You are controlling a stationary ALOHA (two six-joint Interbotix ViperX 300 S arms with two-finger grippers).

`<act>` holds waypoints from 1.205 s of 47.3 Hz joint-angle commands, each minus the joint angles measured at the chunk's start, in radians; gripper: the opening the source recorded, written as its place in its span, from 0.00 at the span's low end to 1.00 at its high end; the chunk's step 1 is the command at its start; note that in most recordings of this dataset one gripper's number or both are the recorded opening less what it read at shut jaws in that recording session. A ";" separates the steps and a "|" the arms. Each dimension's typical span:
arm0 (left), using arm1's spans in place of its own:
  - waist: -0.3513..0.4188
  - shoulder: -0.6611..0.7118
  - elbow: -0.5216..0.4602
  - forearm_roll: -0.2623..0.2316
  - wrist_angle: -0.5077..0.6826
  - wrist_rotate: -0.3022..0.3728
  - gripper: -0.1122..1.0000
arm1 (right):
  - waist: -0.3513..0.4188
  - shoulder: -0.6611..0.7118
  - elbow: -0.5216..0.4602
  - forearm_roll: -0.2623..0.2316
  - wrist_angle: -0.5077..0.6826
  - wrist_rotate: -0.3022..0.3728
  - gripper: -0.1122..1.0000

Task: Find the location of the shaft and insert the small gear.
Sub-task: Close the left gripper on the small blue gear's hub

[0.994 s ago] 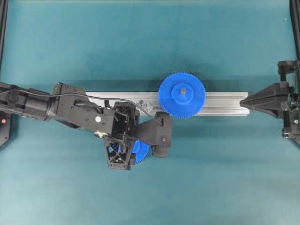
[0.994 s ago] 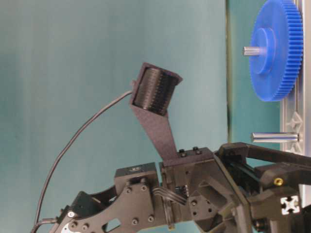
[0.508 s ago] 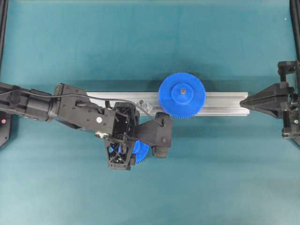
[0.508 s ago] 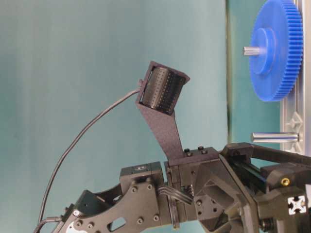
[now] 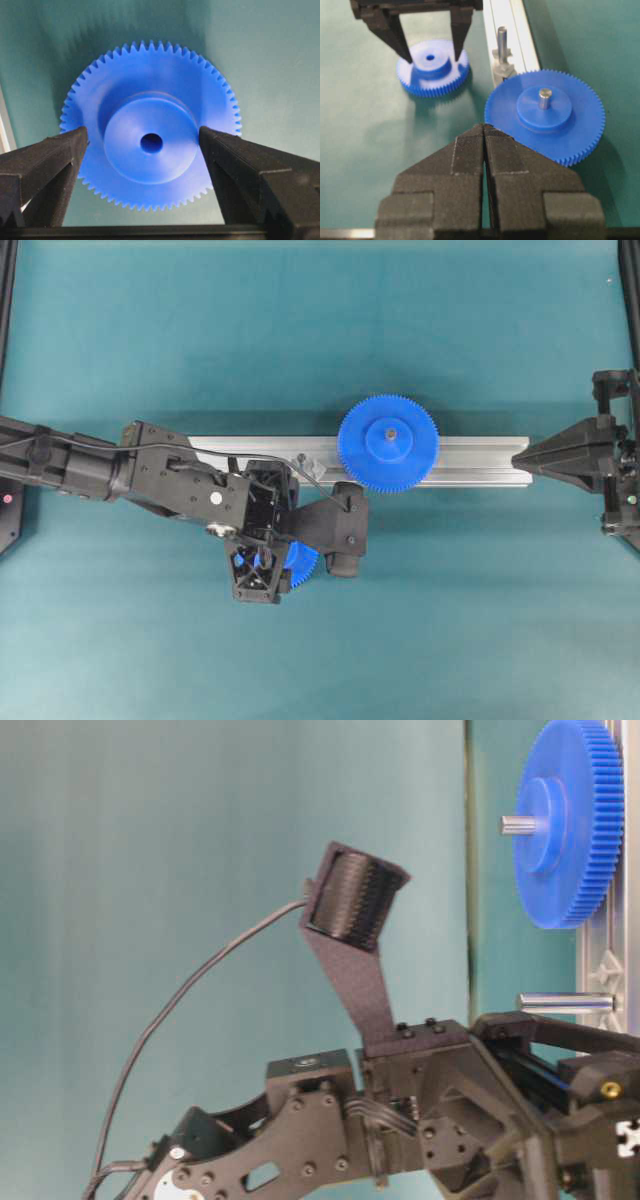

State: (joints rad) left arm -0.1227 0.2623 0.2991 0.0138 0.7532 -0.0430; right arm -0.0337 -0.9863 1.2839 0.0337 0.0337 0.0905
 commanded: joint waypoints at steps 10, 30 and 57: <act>0.002 0.000 -0.018 0.002 -0.015 0.000 0.93 | -0.002 0.006 -0.011 -0.002 -0.005 0.009 0.08; 0.003 0.005 -0.015 0.002 -0.012 -0.003 0.93 | -0.002 0.006 -0.011 -0.002 -0.005 0.009 0.08; 0.003 0.014 -0.023 0.003 0.028 0.000 0.67 | -0.002 0.006 -0.009 -0.002 -0.005 0.009 0.08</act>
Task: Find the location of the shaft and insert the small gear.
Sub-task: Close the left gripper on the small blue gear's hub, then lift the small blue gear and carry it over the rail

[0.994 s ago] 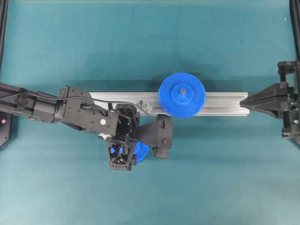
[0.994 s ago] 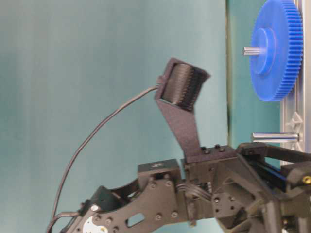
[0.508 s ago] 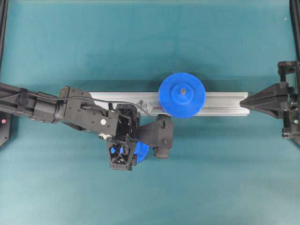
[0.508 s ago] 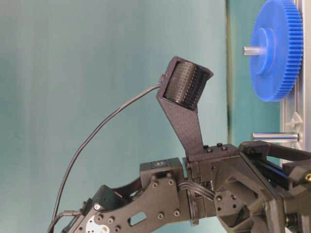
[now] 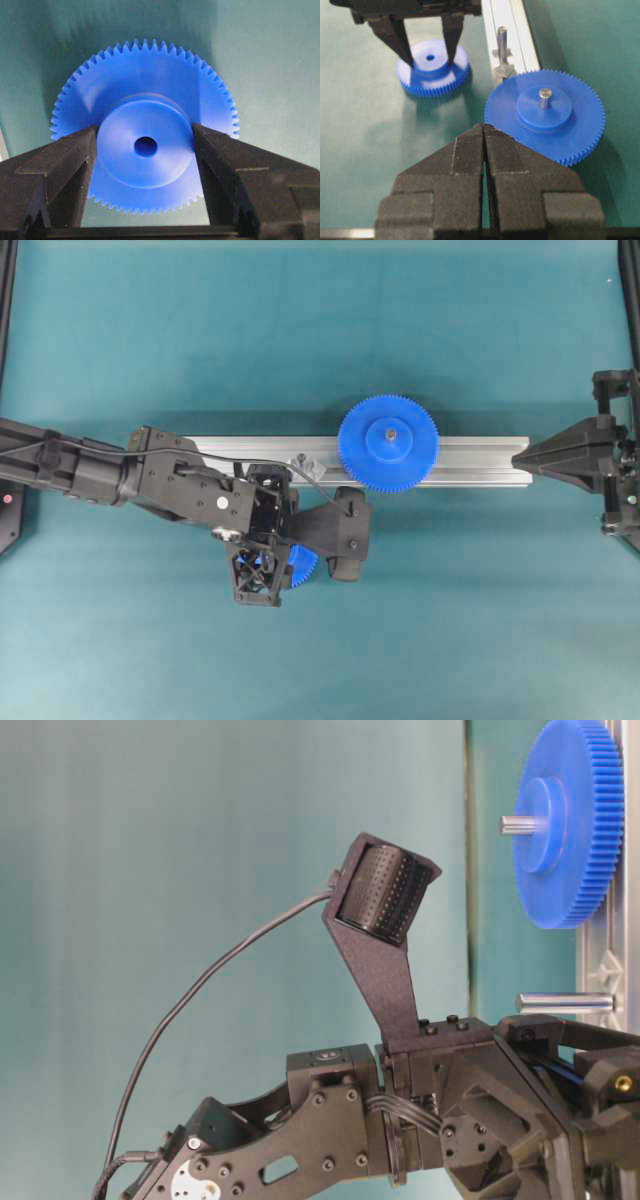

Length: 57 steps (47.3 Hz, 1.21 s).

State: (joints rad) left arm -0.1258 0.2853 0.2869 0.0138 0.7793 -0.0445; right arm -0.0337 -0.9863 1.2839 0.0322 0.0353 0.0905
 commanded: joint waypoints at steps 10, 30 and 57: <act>0.006 -0.014 -0.012 0.003 0.002 0.008 0.67 | -0.002 0.006 -0.006 0.000 -0.006 0.009 0.08; 0.006 -0.023 -0.014 0.003 0.002 0.009 0.67 | -0.002 0.002 -0.006 0.000 -0.006 0.009 0.08; 0.000 -0.061 -0.114 0.005 0.146 0.031 0.67 | -0.002 -0.005 -0.005 0.000 -0.006 0.009 0.08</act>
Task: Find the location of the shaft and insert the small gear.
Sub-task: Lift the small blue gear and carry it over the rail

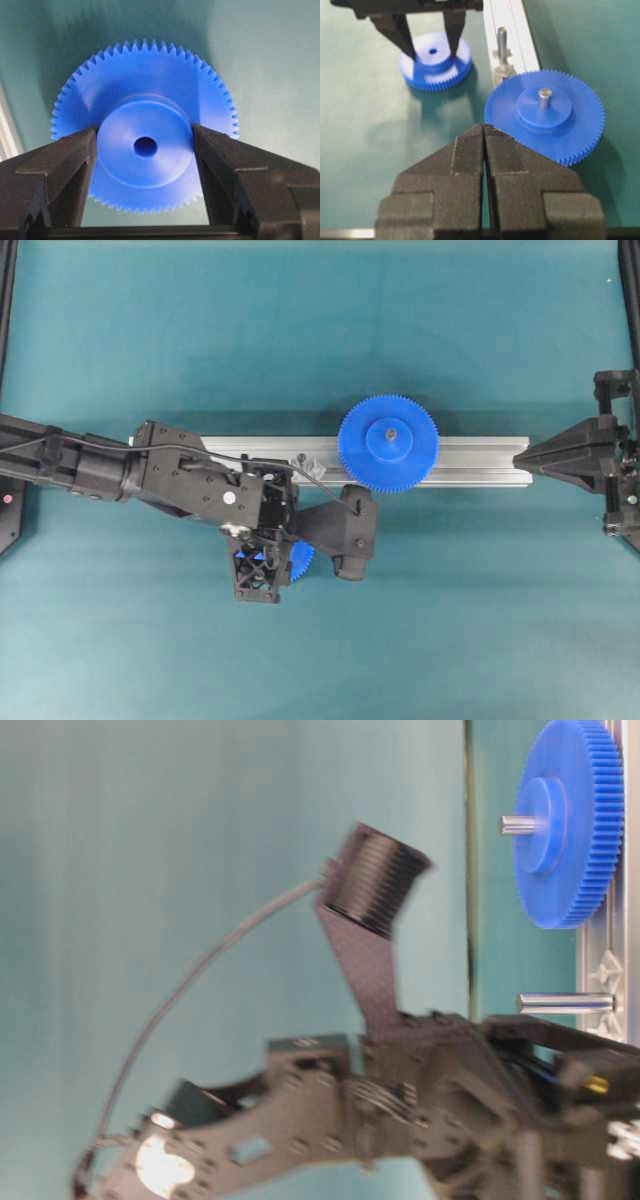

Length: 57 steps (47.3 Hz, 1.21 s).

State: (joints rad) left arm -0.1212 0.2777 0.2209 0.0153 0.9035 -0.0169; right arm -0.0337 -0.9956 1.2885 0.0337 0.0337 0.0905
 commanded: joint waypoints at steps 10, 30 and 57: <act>-0.005 -0.061 -0.087 0.003 0.052 0.031 0.67 | -0.002 0.005 -0.009 -0.002 -0.005 0.011 0.08; -0.005 -0.110 -0.164 0.006 0.138 0.038 0.67 | -0.002 0.005 -0.009 -0.002 -0.005 0.009 0.08; 0.020 -0.130 -0.247 0.011 0.239 0.043 0.67 | -0.002 0.005 -0.009 0.000 -0.005 0.011 0.08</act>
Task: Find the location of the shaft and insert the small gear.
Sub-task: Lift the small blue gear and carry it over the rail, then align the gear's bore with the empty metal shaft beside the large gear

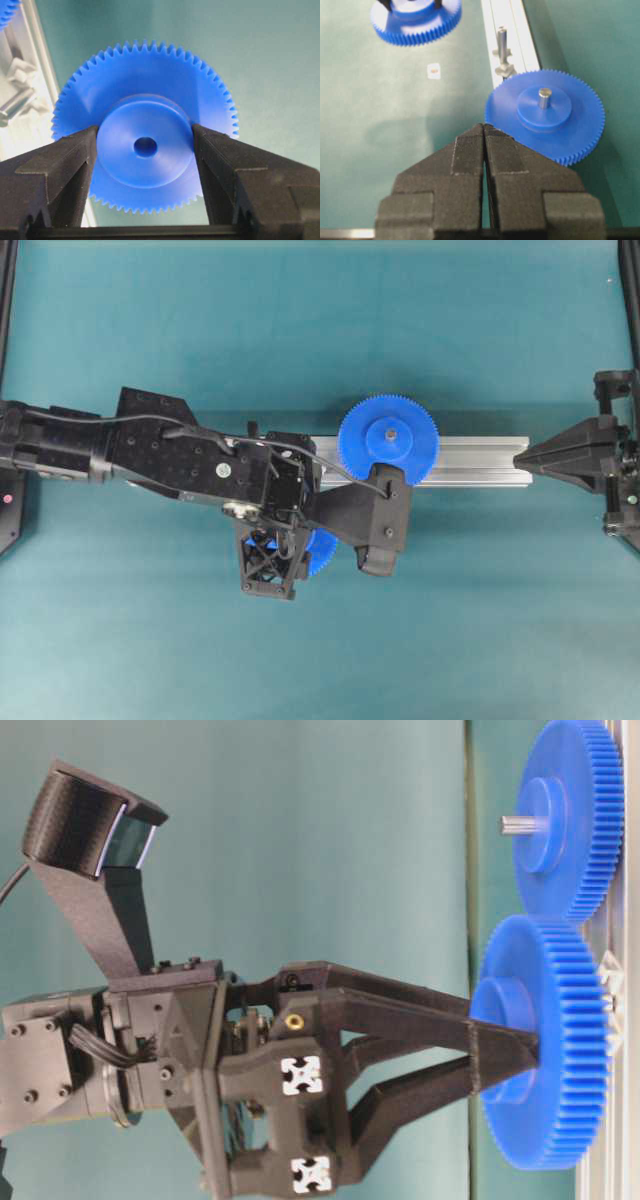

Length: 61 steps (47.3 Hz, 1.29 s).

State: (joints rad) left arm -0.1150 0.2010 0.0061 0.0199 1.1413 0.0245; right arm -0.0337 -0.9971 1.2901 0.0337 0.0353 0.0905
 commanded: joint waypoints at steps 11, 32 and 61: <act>0.043 -0.063 -0.034 0.006 0.002 0.051 0.67 | -0.002 0.006 -0.009 -0.002 -0.006 0.009 0.08; 0.117 -0.063 -0.038 0.006 -0.009 0.095 0.67 | -0.002 0.006 -0.008 -0.002 -0.006 0.011 0.08; 0.172 -0.054 -0.031 0.006 -0.041 0.124 0.67 | -0.002 0.006 -0.006 -0.002 -0.008 0.009 0.08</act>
State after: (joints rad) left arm 0.0506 0.1825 -0.0046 0.0230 1.1152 0.1457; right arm -0.0337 -0.9971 1.2931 0.0337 0.0353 0.0905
